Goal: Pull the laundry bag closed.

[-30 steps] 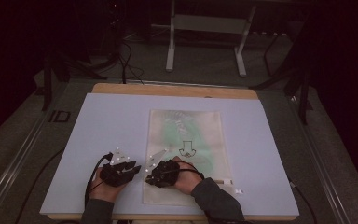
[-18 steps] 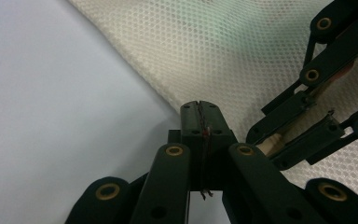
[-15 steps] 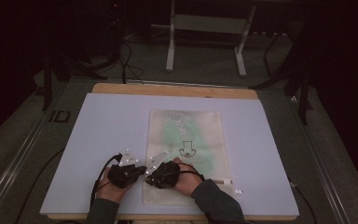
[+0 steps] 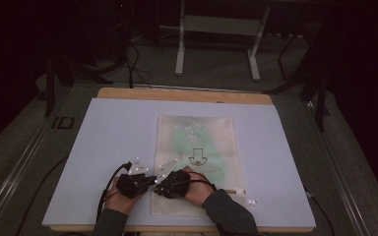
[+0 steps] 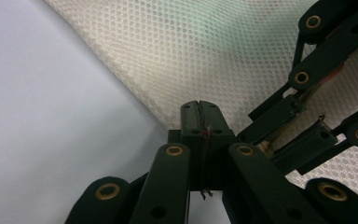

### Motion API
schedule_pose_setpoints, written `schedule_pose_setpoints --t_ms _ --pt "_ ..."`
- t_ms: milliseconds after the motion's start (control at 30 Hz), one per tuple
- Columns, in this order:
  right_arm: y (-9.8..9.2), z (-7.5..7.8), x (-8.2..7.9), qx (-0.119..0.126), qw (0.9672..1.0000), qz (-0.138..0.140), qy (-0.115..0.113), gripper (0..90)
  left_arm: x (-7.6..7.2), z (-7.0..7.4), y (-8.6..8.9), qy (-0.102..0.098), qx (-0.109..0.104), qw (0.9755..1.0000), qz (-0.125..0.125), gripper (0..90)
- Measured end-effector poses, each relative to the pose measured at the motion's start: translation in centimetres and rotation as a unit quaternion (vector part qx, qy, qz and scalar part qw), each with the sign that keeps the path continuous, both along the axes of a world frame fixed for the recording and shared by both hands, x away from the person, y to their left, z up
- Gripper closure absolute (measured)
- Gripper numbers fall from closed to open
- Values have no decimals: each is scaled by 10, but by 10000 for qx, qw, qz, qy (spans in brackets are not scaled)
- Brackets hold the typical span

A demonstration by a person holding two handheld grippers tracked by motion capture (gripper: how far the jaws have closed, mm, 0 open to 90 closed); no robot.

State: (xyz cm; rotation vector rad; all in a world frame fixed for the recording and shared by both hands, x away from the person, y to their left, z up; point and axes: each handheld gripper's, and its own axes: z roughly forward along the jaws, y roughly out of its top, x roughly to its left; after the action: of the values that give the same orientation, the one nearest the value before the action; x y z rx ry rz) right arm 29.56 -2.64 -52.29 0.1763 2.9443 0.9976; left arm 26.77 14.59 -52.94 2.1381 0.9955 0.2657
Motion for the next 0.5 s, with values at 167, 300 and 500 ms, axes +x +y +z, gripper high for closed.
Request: schedule_pose_setpoints --t_ms 167,300,500 --pt "-1 -1 0 41 10000 -22 48 818 -1 -2 -4 25 136 9999 -58 892" --pt "-1 0 -1 9 10000 -37 24 818 -1 -3 -4 36 138 9999 -36 896" --pt "-1 1 -1 -50 10000 18 -31 823 -1 -3 -6 63 229 9997 -20 899"
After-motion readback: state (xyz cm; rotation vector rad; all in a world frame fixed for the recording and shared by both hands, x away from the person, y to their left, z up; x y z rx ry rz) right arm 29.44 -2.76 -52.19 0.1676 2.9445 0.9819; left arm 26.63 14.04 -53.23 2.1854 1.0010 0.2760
